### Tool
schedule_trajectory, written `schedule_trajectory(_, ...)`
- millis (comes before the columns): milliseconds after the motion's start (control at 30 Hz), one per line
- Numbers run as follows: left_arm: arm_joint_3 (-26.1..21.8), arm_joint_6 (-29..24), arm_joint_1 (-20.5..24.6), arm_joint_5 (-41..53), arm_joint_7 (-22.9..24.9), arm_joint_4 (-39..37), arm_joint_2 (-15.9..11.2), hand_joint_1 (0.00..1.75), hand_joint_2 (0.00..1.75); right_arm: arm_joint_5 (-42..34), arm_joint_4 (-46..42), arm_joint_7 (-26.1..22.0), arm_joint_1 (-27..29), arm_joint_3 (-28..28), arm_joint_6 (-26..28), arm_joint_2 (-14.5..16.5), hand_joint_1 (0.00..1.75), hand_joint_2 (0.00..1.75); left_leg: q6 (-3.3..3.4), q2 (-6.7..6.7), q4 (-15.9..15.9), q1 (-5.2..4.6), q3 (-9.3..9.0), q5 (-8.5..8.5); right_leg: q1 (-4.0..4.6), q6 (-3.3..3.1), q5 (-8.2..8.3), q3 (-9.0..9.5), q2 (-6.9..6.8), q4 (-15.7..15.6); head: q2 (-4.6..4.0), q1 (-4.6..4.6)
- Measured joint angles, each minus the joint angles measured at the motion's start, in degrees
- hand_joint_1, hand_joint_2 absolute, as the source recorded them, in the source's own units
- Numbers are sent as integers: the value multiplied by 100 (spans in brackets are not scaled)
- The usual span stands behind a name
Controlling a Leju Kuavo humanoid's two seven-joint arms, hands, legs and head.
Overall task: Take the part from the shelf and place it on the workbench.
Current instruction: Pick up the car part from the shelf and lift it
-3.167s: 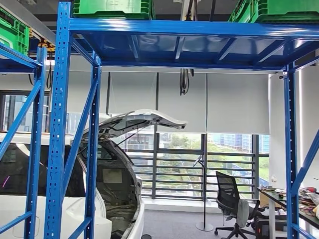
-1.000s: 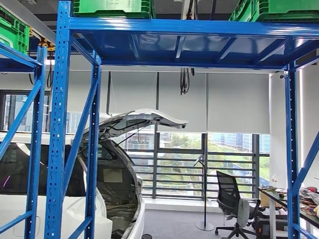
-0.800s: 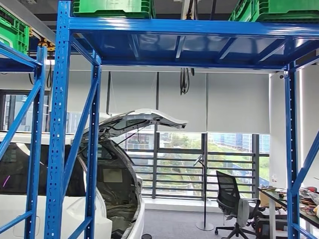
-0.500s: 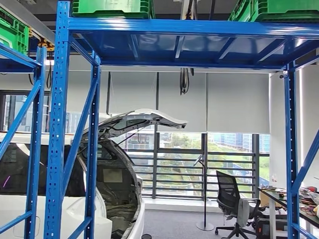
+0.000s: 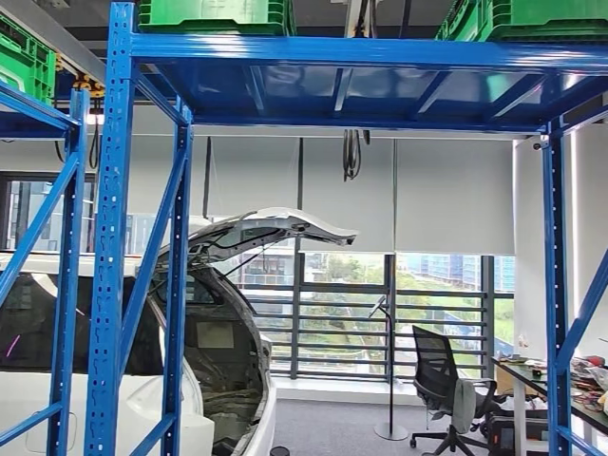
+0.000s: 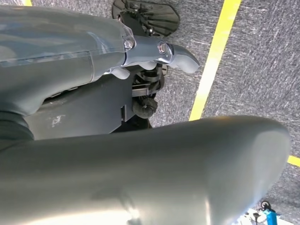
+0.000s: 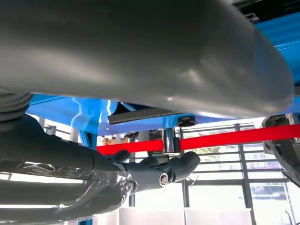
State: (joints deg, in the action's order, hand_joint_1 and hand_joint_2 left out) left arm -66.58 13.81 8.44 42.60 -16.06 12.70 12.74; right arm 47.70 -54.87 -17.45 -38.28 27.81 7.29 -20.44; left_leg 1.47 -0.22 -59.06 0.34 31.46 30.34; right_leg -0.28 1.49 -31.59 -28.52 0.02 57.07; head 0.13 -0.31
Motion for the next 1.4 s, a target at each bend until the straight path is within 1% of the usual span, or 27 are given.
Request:
schedule_trajectory(467,0,8,2,-9,49,0,2,0,0,74,-32,-49,-49,-29,-157,2,0,0,0,-1,0,1,1,0,0,0,0,1,-1,1,0,0)
schedule_trajectory(1067,0,31,4,-56,165,0,7,0,0,144,28,-118,-149,-22,-202,73,0,0,0,-2,0,1,3,0,1,0,0,0,-3,1,0,0)
schedule_trajectory(1400,0,70,4,-60,123,0,9,0,0,146,44,-122,-154,-22,-209,77,0,0,0,-3,-3,-2,3,0,0,2,1,-1,-3,0,0,0)
